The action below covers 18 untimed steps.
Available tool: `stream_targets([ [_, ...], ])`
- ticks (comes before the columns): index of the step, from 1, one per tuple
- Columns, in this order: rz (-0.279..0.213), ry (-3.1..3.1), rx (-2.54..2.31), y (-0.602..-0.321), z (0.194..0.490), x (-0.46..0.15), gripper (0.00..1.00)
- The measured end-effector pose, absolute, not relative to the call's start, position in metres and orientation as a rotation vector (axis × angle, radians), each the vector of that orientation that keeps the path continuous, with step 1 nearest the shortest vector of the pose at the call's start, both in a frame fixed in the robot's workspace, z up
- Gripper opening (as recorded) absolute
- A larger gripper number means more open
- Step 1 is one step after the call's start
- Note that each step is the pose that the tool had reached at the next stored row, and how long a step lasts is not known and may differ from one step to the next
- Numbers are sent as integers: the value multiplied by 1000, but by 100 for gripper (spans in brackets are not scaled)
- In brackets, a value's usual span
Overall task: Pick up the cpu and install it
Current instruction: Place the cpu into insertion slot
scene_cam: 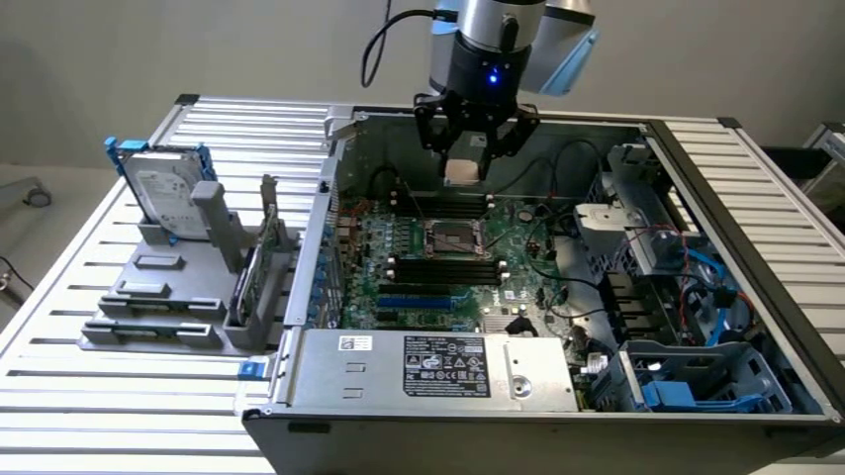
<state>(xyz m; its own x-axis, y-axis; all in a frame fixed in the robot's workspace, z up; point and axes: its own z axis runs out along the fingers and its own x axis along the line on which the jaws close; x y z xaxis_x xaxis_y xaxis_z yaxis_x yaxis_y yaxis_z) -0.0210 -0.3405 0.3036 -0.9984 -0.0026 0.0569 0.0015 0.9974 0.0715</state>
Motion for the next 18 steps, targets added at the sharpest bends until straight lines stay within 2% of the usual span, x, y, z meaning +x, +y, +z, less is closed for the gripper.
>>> stream_targets([
  [18,-121,-3067,-386,-341,303,-21,55],
])
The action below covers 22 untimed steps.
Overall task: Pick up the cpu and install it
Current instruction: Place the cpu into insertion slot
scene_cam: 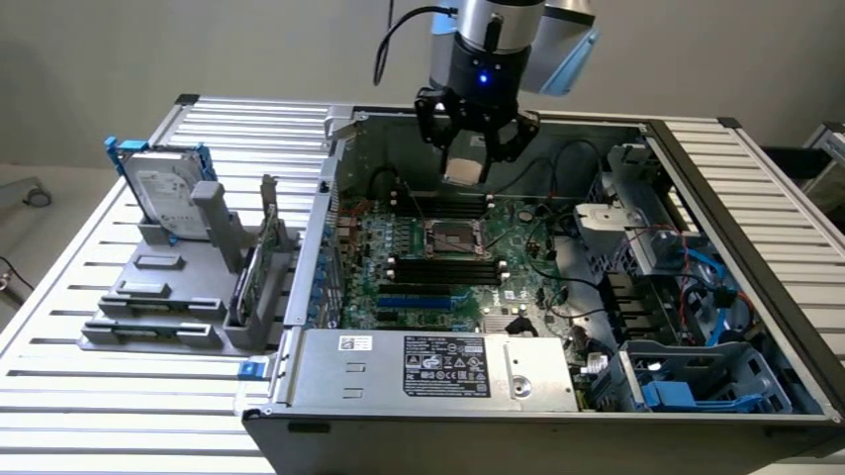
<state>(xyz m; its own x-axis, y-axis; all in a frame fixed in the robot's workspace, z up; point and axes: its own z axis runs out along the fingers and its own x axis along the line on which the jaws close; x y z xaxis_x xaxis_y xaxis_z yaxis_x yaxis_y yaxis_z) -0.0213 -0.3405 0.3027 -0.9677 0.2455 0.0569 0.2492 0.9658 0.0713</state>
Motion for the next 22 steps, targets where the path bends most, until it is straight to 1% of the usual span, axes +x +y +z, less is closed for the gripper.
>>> stream_targets([
  [22,-134,-2945,-993,-341,300,-21,55],
])
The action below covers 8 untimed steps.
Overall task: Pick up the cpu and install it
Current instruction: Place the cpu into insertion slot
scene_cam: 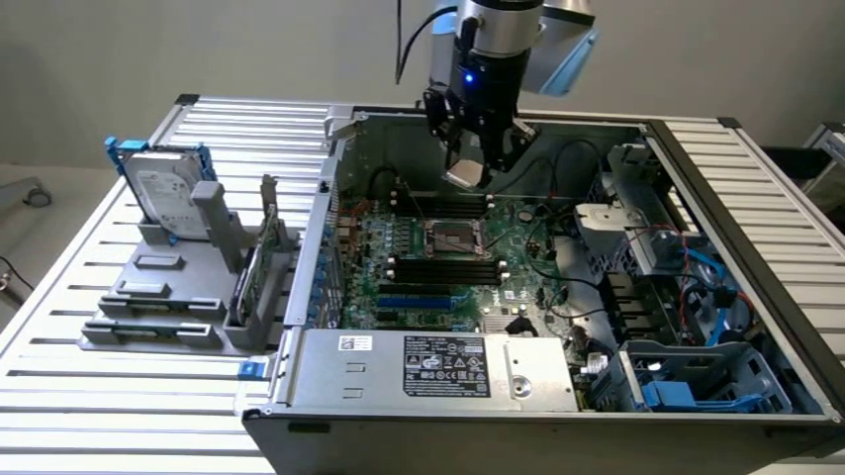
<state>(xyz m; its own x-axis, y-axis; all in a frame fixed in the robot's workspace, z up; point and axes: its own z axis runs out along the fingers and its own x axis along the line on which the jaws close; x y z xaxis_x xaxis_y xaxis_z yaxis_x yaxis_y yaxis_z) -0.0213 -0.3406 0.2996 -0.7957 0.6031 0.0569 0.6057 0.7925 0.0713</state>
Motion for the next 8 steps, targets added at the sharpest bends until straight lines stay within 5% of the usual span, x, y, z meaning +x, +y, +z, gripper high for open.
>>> stream_targets([
  [8,-137,-2870,-1207,-341,297,-21,55],
])
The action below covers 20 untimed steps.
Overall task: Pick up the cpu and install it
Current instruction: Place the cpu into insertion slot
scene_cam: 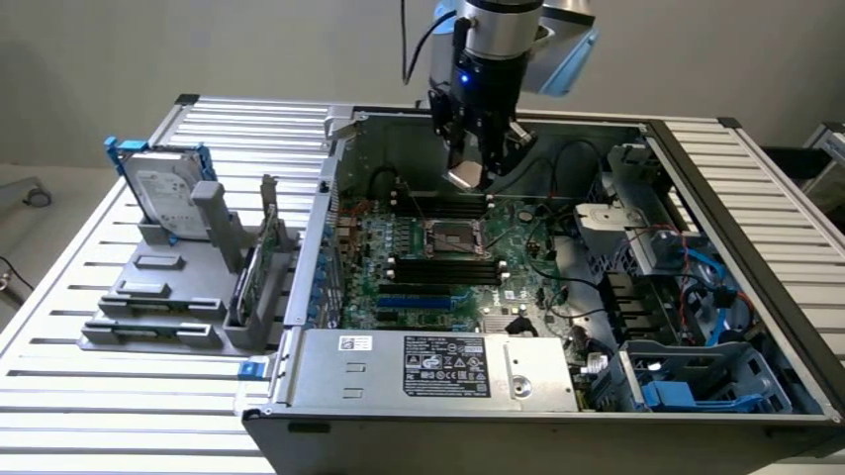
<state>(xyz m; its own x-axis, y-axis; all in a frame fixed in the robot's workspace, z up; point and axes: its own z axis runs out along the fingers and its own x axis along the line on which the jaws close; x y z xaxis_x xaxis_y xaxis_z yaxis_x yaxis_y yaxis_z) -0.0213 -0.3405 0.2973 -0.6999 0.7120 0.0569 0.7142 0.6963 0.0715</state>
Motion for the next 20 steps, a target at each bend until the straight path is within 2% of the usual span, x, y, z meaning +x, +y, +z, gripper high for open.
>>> stream_targets([
  [20,-140,-2634,-1684,-341,285,-21,55],
])
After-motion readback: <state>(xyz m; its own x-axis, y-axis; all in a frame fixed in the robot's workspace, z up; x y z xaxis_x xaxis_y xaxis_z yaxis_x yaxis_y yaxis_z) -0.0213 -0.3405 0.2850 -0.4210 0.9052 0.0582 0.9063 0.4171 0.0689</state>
